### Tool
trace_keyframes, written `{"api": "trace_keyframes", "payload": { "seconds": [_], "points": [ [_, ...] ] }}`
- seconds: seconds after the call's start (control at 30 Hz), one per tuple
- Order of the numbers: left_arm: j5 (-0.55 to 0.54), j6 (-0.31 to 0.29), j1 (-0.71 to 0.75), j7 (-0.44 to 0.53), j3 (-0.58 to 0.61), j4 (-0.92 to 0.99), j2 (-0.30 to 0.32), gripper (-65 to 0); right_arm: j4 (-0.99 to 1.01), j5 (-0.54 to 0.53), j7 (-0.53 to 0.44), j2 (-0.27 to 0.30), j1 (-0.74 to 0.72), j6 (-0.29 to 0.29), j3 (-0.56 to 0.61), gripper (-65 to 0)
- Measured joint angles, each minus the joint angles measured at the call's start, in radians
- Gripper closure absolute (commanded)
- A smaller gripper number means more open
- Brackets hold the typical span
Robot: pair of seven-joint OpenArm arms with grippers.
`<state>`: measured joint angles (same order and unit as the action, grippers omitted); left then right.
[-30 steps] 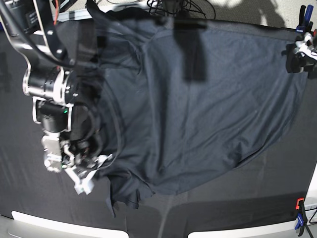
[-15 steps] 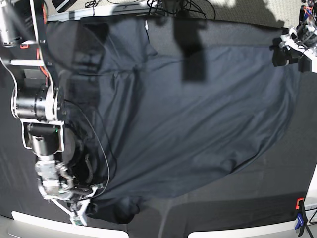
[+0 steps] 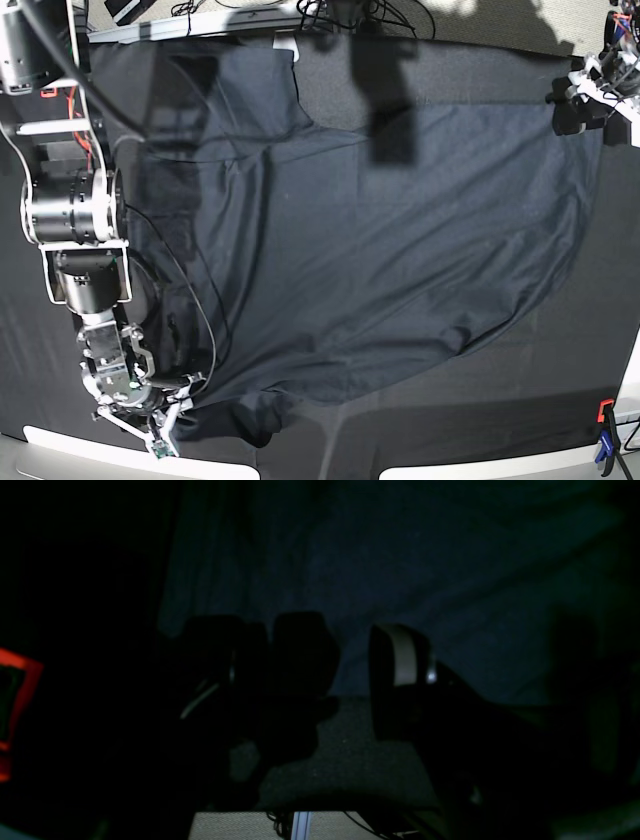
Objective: Layout the t-shirt on the table in an organized manner, then fold the t-shirt properly
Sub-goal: 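Move both grippers onto the shirt's sides to smooth it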
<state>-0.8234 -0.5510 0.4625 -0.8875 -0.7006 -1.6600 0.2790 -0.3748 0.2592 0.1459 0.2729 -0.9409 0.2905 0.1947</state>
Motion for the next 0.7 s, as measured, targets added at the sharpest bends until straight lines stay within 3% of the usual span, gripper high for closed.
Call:
{"api": "trace_keyframes", "payload": {
  "seconds": [0.27,0.37,0.47,0.5,0.6,0.7],
  "points": [
    [0.000,0.000,0.000,0.000,0.000,0.000,0.000,-30.5,0.000,-0.007,0.002,0.042,-0.003,-0.003,0.000,-30.3],
    [0.000,0.000,0.000,0.002,0.000,0.000,0.000,-30.5,-0.001,-0.113,0.043,0.066,-0.011,-0.003,0.000,-30.3],
    [0.004,0.000,0.000,0.053,0.000,0.000,0.001,-30.5,-0.008,-0.198,0.161,0.074,-0.012,-0.006,0.000,-30.3],
    [0.003,0.000,0.000,0.086,0.000,0.000,0.001,-30.5,-0.008,-0.234,0.199,0.074,-0.010,0.014,0.000,-30.3],
    [0.005,0.000,-0.014,0.155,0.000,0.000,0.020,-30.5,-0.013,-0.328,0.285,0.065,0.012,0.171,0.000,-30.3],
    [0.076,0.000,-0.089,0.153,-0.001,0.000,0.047,-30.5,-0.013,-0.418,0.375,0.059,0.047,0.228,0.002,-29.9]
  ]
}}
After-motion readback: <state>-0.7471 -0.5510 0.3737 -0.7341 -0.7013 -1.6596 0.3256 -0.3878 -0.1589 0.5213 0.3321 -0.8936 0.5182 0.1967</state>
